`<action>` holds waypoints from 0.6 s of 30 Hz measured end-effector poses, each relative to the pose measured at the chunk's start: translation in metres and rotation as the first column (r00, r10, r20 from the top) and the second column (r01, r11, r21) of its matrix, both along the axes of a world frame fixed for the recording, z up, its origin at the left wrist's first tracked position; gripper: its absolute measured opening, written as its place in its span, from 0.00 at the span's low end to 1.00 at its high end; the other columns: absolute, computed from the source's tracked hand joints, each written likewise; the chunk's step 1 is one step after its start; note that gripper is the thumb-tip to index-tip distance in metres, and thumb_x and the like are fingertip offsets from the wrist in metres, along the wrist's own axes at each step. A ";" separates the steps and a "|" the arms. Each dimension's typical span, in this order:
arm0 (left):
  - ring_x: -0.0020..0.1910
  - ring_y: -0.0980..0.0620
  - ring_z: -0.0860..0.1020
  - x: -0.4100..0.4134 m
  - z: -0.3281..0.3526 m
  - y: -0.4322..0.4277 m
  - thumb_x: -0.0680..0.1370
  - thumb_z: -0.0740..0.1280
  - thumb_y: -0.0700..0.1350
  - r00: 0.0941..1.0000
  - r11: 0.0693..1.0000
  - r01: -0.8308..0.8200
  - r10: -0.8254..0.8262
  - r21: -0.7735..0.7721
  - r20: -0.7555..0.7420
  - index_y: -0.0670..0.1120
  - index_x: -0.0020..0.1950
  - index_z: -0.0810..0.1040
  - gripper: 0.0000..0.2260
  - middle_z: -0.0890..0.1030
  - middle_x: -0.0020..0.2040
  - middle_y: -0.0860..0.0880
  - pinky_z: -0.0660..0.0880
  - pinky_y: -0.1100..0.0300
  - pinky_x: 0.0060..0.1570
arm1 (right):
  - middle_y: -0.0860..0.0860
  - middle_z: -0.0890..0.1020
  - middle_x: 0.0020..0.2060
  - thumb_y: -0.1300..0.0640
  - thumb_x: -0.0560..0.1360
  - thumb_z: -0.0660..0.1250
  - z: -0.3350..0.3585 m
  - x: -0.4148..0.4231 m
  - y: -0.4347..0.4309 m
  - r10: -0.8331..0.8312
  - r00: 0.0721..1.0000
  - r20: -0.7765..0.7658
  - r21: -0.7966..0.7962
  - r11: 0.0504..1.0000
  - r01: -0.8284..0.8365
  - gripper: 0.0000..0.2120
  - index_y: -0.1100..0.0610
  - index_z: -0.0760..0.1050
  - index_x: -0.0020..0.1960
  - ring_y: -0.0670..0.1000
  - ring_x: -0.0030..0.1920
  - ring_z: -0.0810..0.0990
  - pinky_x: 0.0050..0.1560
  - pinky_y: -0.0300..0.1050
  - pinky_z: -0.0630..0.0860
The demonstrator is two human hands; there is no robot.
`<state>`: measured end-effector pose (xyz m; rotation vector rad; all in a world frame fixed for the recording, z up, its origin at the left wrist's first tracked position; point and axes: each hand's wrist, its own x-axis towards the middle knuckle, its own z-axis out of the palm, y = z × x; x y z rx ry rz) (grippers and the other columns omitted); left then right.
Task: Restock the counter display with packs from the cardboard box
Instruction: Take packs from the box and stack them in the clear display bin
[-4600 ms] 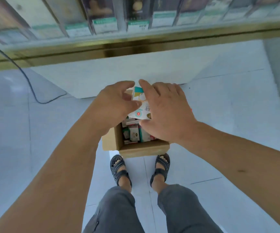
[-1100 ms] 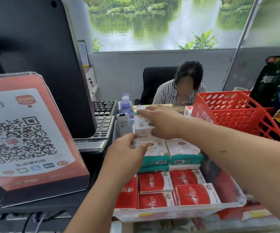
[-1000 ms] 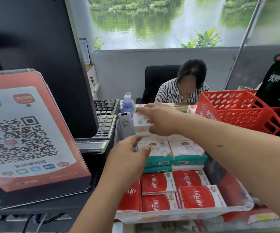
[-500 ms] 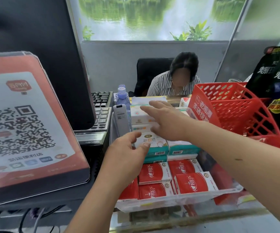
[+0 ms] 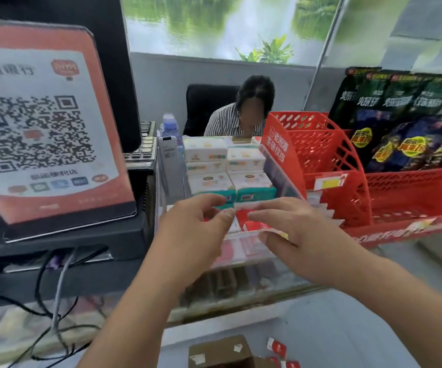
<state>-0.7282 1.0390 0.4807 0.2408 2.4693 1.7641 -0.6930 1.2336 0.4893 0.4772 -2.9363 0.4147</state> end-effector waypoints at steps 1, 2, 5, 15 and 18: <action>0.42 0.51 0.83 0.010 -0.001 0.000 0.77 0.69 0.50 1.000 1.000 0.004 -0.004 -0.025 -0.005 0.54 0.56 0.81 0.09 0.83 0.45 0.54 0.82 0.47 0.44 | 0.44 0.76 0.66 0.56 0.79 0.66 -0.004 0.008 0.001 0.014 1.000 -0.001 -0.020 1.000 -0.014 0.17 0.48 0.76 0.67 0.44 0.68 0.68 0.65 0.29 0.56; 0.44 0.53 0.83 0.020 -0.002 0.000 0.77 0.69 0.51 1.000 0.999 0.008 -0.008 -0.047 -0.003 0.54 0.56 0.82 0.09 0.83 0.45 0.55 0.82 0.48 0.45 | 0.44 0.76 0.66 0.56 0.79 0.66 -0.009 0.015 0.002 0.031 1.000 -0.005 -0.039 0.999 -0.031 0.17 0.48 0.76 0.67 0.44 0.68 0.68 0.65 0.31 0.58; 0.43 0.56 0.81 0.056 -0.013 0.010 0.78 0.67 0.50 0.999 0.995 0.012 -0.007 -0.101 0.046 0.54 0.57 0.81 0.08 0.82 0.45 0.56 0.83 0.55 0.40 | 0.46 0.78 0.63 0.57 0.78 0.67 -0.031 0.038 0.010 0.086 0.996 0.003 -0.085 0.993 -0.086 0.16 0.50 0.77 0.66 0.48 0.65 0.73 0.66 0.44 0.71; 0.46 0.50 0.82 0.130 -0.123 0.055 0.78 0.68 0.49 0.966 0.986 -0.009 0.052 -0.166 0.254 0.56 0.52 0.80 0.05 0.82 0.44 0.55 0.81 0.47 0.48 | 0.50 0.78 0.62 0.57 0.79 0.64 -0.150 0.110 0.041 0.127 0.966 0.224 -0.075 0.991 -0.113 0.17 0.53 0.77 0.67 0.52 0.63 0.72 0.64 0.45 0.65; 0.47 0.51 0.82 0.131 -0.163 0.055 0.77 0.69 0.49 0.954 0.984 -0.006 0.059 -0.179 0.294 0.55 0.54 0.81 0.06 0.82 0.43 0.56 0.80 0.46 0.52 | 0.50 0.76 0.67 0.55 0.80 0.62 -0.180 0.115 0.043 0.087 0.951 0.296 -0.068 0.995 -0.070 0.18 0.52 0.75 0.69 0.53 0.68 0.69 0.68 0.44 0.63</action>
